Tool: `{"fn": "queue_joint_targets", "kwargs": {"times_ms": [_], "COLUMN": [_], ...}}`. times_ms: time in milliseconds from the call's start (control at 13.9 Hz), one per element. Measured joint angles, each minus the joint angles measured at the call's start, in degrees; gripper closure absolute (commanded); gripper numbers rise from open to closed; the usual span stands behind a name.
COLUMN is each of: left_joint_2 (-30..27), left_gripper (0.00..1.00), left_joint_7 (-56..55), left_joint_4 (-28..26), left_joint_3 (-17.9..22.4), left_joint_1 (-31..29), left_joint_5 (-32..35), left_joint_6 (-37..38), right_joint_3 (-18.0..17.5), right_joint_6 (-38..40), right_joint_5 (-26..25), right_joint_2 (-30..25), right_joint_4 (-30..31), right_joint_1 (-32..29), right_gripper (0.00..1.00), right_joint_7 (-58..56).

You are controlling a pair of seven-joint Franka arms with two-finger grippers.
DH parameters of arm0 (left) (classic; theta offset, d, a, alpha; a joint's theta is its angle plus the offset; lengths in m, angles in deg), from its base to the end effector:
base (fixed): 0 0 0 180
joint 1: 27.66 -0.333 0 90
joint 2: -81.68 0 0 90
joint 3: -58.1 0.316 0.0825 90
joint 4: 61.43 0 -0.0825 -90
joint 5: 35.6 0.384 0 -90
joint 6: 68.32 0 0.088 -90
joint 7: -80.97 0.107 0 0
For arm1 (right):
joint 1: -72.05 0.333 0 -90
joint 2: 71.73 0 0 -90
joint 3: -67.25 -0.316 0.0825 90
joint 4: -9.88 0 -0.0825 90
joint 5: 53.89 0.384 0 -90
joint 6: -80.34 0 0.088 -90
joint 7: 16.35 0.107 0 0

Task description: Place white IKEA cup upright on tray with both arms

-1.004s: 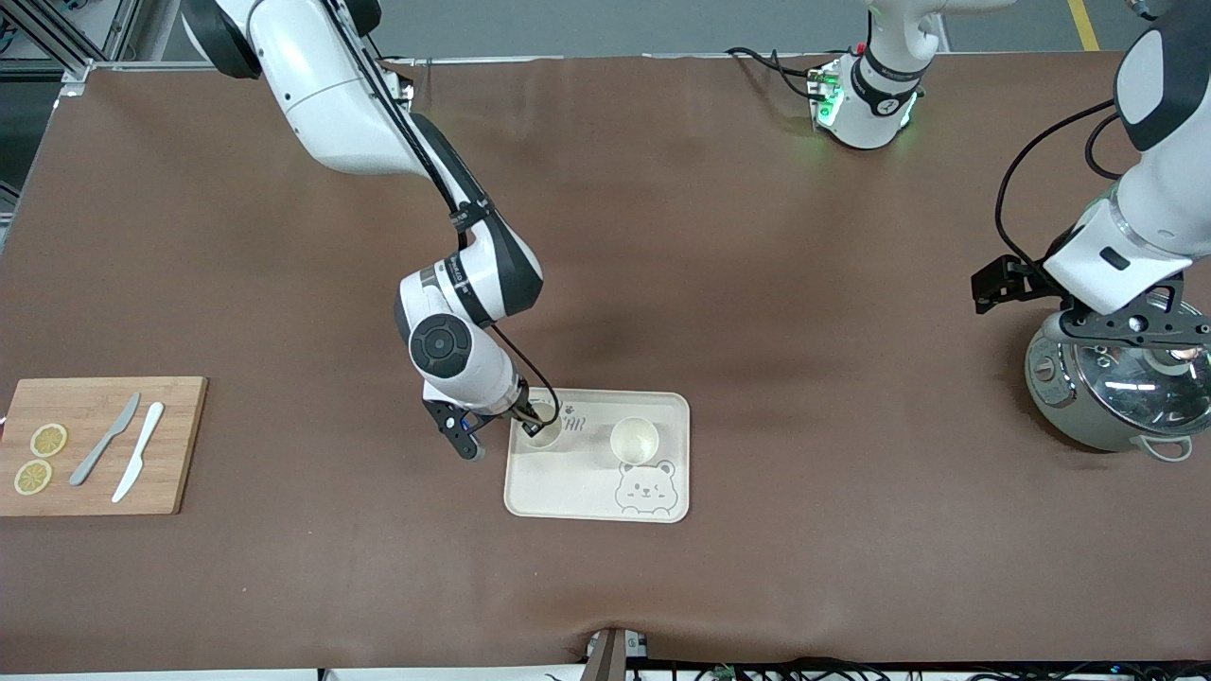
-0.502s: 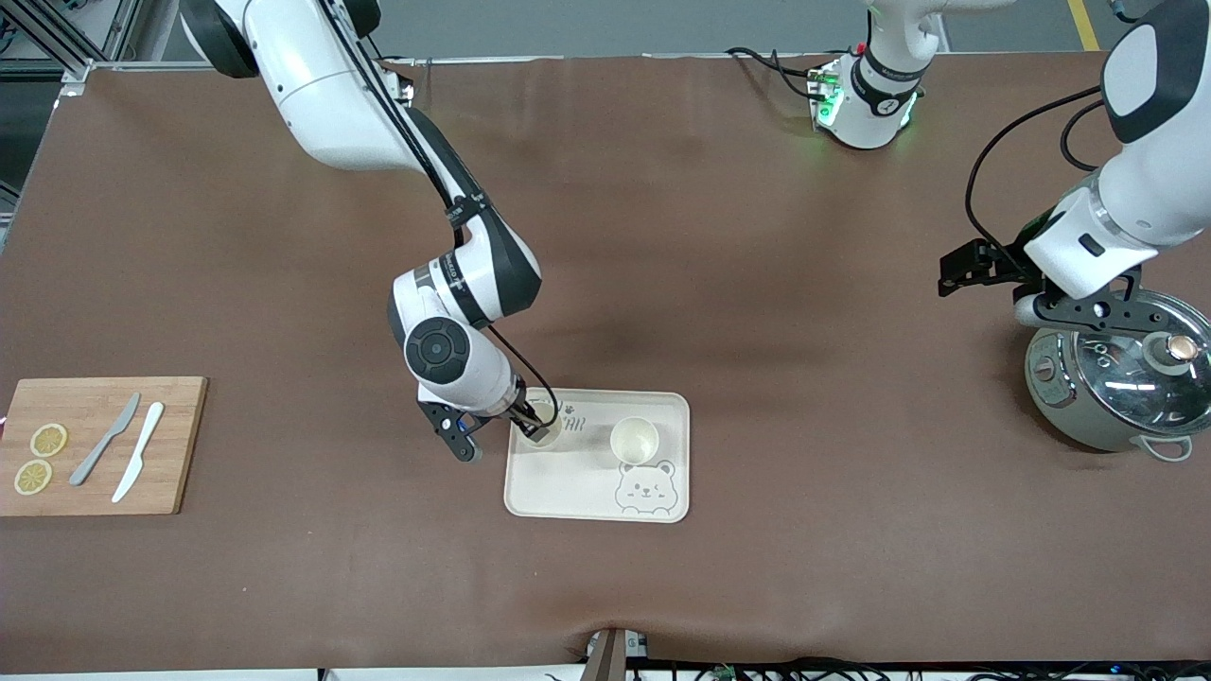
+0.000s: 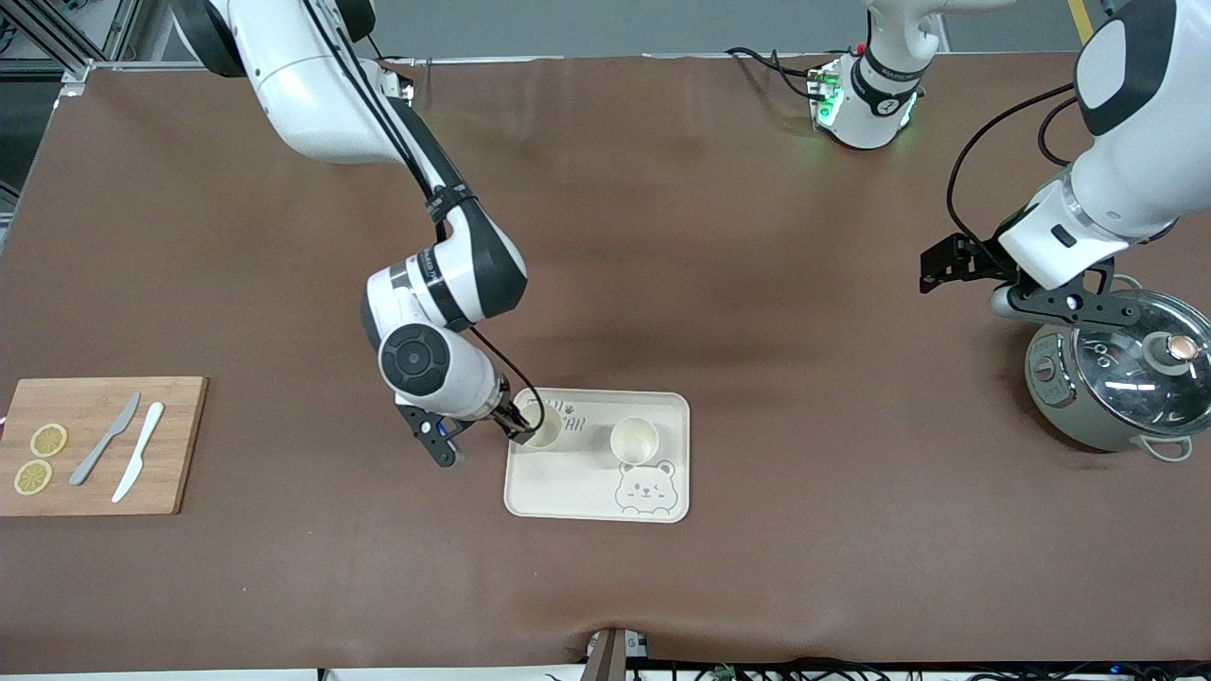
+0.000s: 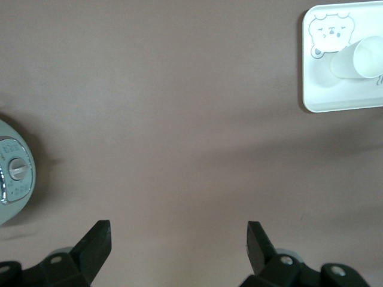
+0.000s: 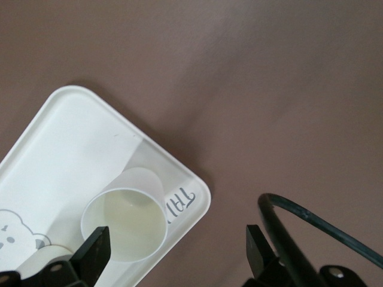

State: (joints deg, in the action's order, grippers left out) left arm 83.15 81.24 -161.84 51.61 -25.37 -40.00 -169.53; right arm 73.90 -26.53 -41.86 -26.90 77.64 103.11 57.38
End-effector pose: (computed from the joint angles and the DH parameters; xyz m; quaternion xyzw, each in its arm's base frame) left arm 0.5625 -0.0931 0.5408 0.9967 -0.0712 -0.0087 0.0385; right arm 0.6613 0.3436 0.3152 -0.8976 0.4345 0.0743 0.0017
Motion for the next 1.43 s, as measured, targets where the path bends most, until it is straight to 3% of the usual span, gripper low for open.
{"fn": "queue_joint_targets", "kwargs": {"times_ms": [574, 1219, 1434], "left_joint_2": [-0.2, -0.3, -0.3], "left_gripper": [0.0, 0.0, 0.0], "left_joint_7": [0.0, 0.0, 0.0], "left_joint_4": [0.2, 1.6, 1.6], "left_joint_3": [0.2, 0.0, -0.1], "left_joint_1": [-0.4, -0.4, -0.4], "left_joint_5": [0.9, 2.1, 2.1], "left_joint_6": [-1.9, -2.3, -2.3], "right_joint_3": [0.0, 0.1, 0.1], "right_joint_6": [8.9, 9.5, 10.5], "right_joint_5": [0.0, 0.0, -2.6], "right_joint_2": [-7.1, -19.1, -22.7], "right_joint_4": [-0.8, 12.8, 16.0], "right_joint_1": [-6.4, -13.4, -15.2], "right_gripper": [0.0, 0.0, 0.0], "right_joint_7": [-7.7, -26.2, -33.2]}}
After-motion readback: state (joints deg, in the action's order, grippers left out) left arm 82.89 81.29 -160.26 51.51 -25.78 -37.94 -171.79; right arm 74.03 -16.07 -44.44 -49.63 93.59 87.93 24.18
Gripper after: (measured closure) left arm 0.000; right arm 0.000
